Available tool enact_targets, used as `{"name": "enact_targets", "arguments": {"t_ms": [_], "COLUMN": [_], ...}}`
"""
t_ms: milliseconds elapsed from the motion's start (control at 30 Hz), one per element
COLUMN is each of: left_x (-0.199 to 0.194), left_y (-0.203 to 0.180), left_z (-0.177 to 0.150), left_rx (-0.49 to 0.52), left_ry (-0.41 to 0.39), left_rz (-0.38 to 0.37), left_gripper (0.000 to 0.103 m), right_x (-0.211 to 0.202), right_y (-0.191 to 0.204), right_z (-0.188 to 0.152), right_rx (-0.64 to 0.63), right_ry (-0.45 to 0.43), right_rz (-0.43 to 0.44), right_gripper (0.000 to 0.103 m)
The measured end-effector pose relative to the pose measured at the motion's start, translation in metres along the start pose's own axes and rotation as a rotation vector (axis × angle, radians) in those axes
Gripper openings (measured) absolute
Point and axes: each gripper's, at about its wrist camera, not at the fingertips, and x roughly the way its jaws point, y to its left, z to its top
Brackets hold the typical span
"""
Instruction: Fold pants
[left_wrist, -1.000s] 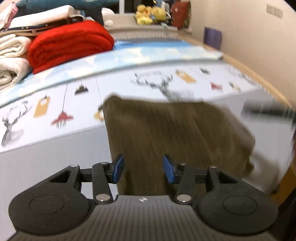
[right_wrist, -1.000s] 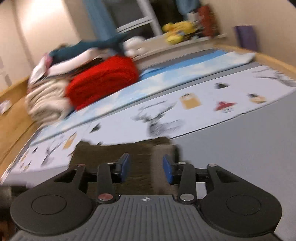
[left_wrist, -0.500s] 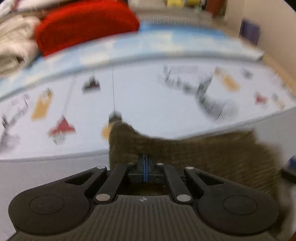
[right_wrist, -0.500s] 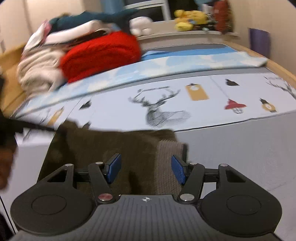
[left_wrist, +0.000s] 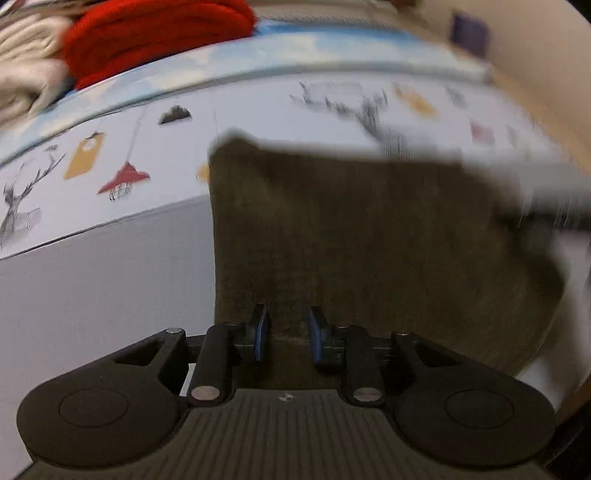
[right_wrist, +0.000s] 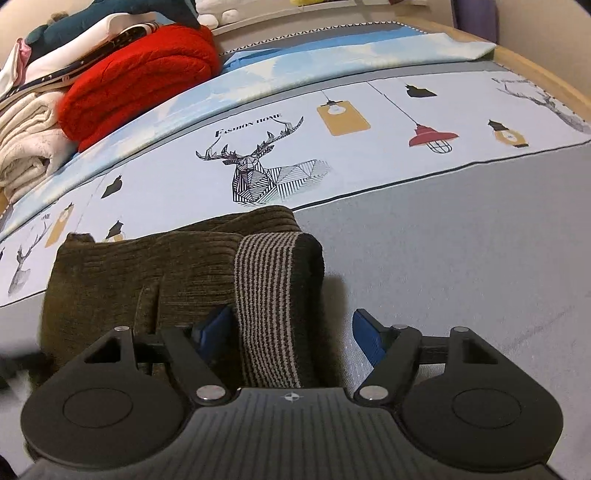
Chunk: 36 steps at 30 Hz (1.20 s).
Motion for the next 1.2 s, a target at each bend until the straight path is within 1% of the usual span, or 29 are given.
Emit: {"name": "enact_targets", "arguments": {"t_ms": [33, 67, 100, 167, 267, 300, 333, 400, 433, 467, 500, 533, 567, 600, 667, 767, 833, 900, 967, 1033, 1133, 1200], "left_x": [-0.004, -0.011, -0.018, -0.036, -0.060, -0.063, -0.062, -0.039, -0.030, -0.031, -0.033, -0.038, -0.043, -0.047, -0.057, -0.071, -0.078, -0.082, -0.086, -0.087, -0.091, -0.093], "left_y": [-0.004, -0.008, -0.010, -0.010, -0.013, -0.013, -0.015, -0.021, -0.026, -0.033, -0.037, -0.039, -0.038, -0.034, -0.026, -0.016, -0.009, -0.001, 0.009, 0.017, 0.026, 0.032], "left_z": [-0.002, 0.002, 0.005, 0.009, 0.004, -0.001, -0.007, -0.025, -0.034, -0.039, -0.037, -0.033, -0.029, -0.026, -0.028, -0.033, -0.036, -0.032, -0.026, -0.019, -0.004, 0.006], "left_rx": [0.037, 0.052, 0.043, 0.012, -0.003, -0.007, -0.003, 0.065, 0.123, 0.190, 0.206, 0.186, 0.147, 0.110, 0.037, -0.013, -0.044, -0.086, -0.129, -0.145, -0.125, -0.090], "left_ry": [-0.020, -0.017, -0.015, -0.043, -0.098, -0.101, -0.086, 0.031, 0.035, 0.002, 0.005, 0.014, 0.016, 0.011, -0.017, -0.044, -0.039, -0.033, -0.031, -0.023, -0.026, -0.036], "left_rz": [0.014, 0.031, 0.037, 0.014, -0.016, -0.029, -0.037, -0.025, -0.016, 0.003, 0.015, 0.022, 0.011, -0.007, -0.027, -0.021, -0.022, -0.024, -0.035, -0.051, -0.073, -0.097], "left_gripper": [0.028, 0.029, 0.031, 0.032, 0.032, 0.032, 0.032, 0.030, 0.030, 0.031, 0.030, 0.030, 0.036, 0.045, 0.050, 0.059, 0.063, 0.072, 0.076, 0.076, 0.079, 0.085], "right_x": [-0.003, -0.005, -0.007, -0.011, -0.016, -0.017, -0.019, -0.020, -0.021, -0.021, -0.021, -0.022, -0.024, -0.026, -0.030, -0.029, -0.026, -0.021, -0.017, -0.013, -0.007, -0.002], "right_y": [-0.001, 0.000, 0.000, 0.001, 0.002, 0.002, 0.002, 0.002, 0.001, 0.000, 0.000, -0.001, -0.001, -0.001, -0.001, 0.000, -0.001, -0.002, -0.004, -0.004, 0.001, 0.008], "right_z": [-0.001, -0.002, -0.004, -0.006, -0.010, -0.012, -0.013, -0.016, -0.017, -0.017, -0.018, -0.019, -0.019, -0.019, -0.018, -0.018, -0.019, -0.019, -0.018, -0.017, -0.018, -0.021], "right_rx": [0.006, 0.009, 0.008, 0.004, -0.012, -0.019, -0.021, -0.025, -0.026, -0.026, -0.025, -0.023, -0.021, -0.020, -0.025, -0.040, -0.034, -0.018, 0.006, 0.034, 0.054, 0.027], "right_ry": [0.004, 0.006, 0.005, 0.000, -0.002, -0.003, -0.003, -0.002, 0.000, 0.006, 0.012, 0.011, 0.010, 0.007, -0.006, 0.003, 0.023, 0.041, 0.057, 0.072, 0.092, 0.112], "right_rz": [0.006, 0.006, 0.001, 0.000, 0.003, 0.004, 0.005, 0.008, 0.011, 0.019, 0.022, 0.019, 0.017, 0.017, 0.024, 0.029, 0.029, 0.028, 0.026, 0.030, 0.027, 0.034], "right_gripper": [0.077, 0.077, 0.077, 0.077, 0.077, 0.077, 0.077, 0.077, 0.078, 0.080, 0.080, 0.080, 0.080, 0.080, 0.080, 0.080, 0.084, 0.089, 0.092, 0.093, 0.096, 0.096]}}
